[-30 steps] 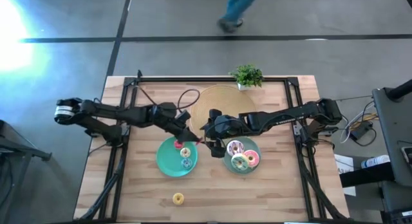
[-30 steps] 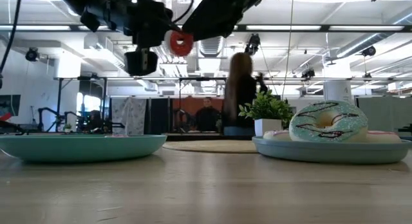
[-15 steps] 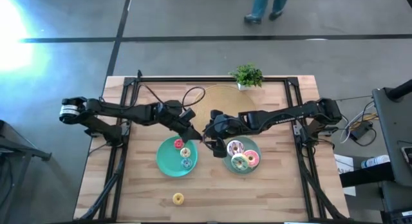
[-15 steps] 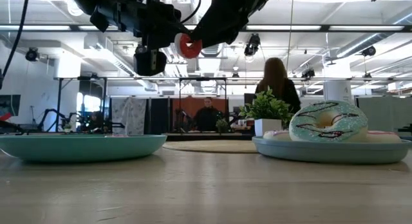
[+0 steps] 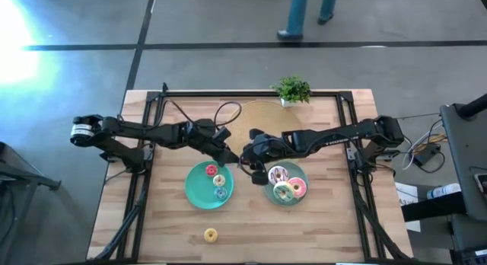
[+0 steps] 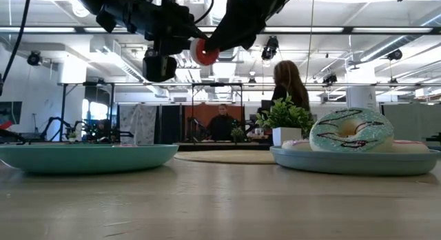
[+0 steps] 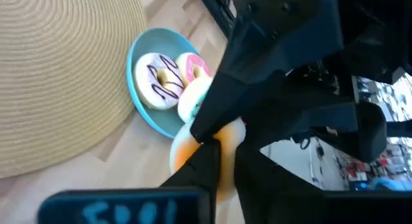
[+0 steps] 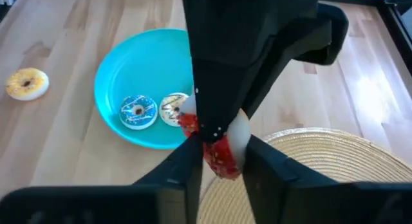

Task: Pick & Place donuts
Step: Put the small pink donut on the blue plate

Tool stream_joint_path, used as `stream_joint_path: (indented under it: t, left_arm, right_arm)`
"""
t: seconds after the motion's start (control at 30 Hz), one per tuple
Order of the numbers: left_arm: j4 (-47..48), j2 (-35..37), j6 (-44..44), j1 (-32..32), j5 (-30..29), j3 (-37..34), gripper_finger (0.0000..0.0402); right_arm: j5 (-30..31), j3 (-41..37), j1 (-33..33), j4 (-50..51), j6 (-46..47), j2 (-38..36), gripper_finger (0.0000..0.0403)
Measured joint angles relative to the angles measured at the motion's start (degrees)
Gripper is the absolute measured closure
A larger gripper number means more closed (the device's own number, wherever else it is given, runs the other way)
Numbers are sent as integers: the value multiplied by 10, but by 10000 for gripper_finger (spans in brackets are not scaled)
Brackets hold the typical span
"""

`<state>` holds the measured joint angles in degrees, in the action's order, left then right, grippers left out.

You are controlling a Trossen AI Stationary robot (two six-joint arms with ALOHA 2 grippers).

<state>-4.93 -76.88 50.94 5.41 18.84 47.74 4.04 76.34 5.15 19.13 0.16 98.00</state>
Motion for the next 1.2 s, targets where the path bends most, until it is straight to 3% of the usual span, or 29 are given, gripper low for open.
stream_joint_path:
  t: [0.23,0.37,0.53,0.7,0.87,1.03,1.2]
  left_arm:
    - [18,3,4,0,-12,2,302]
    - [63,17,12,-16,-53,0,289]
    - [152,69,41,-76,-201,0,288]
    - [211,132,96,-173,-382,-1,287]
    - [265,184,143,-241,-494,-1,287]
    - [352,234,162,-250,-522,-1,287]
    - [440,263,159,-254,-456,-8,287]
  right_arm:
    - [-13,-2,0,21,43,0,364]
    - [-37,-5,2,39,71,0,368]
    - [-43,-20,2,47,118,1,369]
    - [-97,-23,6,17,169,6,369]
    - [-153,-20,14,-61,244,32,369]
    - [-153,17,20,-96,305,86,369]
    - [-145,70,13,-99,371,152,369]
